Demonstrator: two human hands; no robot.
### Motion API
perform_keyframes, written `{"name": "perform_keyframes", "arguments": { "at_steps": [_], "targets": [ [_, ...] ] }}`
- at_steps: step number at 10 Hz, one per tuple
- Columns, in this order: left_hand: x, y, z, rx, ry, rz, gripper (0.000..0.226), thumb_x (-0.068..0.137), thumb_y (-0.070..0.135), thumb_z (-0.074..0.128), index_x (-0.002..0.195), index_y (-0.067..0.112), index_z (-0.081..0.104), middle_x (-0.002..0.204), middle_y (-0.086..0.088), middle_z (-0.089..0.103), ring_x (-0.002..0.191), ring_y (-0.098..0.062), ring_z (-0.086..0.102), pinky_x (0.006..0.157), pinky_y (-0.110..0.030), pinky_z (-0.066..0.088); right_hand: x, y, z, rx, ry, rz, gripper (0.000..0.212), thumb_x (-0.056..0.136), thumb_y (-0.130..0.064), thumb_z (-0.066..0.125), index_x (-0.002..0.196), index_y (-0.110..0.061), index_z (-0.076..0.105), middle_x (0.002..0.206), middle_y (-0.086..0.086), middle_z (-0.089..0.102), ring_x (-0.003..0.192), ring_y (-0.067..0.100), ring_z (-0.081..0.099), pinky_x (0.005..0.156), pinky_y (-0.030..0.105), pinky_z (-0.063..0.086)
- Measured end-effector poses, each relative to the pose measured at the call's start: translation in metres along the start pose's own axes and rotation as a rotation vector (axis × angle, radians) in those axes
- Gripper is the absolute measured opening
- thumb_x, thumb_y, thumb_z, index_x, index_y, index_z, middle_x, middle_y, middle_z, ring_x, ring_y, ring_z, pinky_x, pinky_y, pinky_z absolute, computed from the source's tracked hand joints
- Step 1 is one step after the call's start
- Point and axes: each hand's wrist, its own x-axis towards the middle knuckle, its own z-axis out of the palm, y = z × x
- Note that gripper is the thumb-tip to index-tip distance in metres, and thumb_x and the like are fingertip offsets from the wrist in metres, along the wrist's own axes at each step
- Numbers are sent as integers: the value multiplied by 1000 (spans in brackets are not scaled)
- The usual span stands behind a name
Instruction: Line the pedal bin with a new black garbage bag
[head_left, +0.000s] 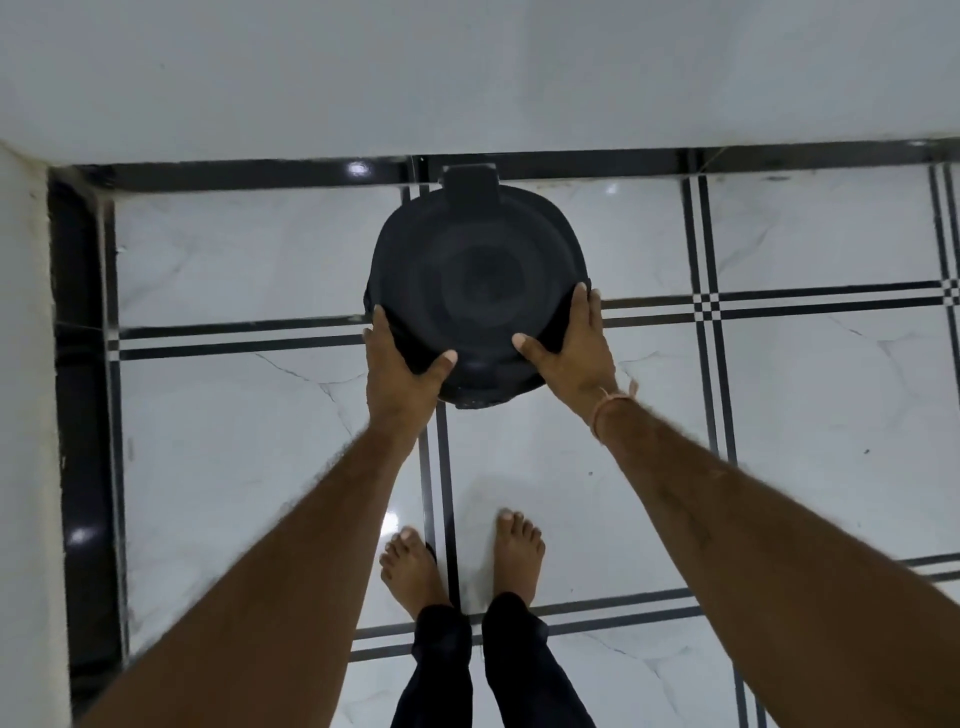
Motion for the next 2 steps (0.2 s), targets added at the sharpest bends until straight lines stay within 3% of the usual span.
{"name": "perform_keyframes", "arguments": {
  "at_steps": [1,2],
  "targets": [
    [-17,22,-21,-29,15,59,93,85,39,79,159,24,25,160,0,40,147,-21,39,115,-34,38,-17,-12,-20,-9,14,-45,95,97,-51,65,167,-16,11,175,9,4,160,32,15,126,49,28],
    [-58,66,-54,26,-5,47,80,94,37,71,159,20,28,161,-1,41,145,-20,41,105,-20,31,-42,-26,-44,0,69,-169,80,99,-61,53,163,-24,23,170,6,25,156,31,28,122,52,37]
  ]
}}
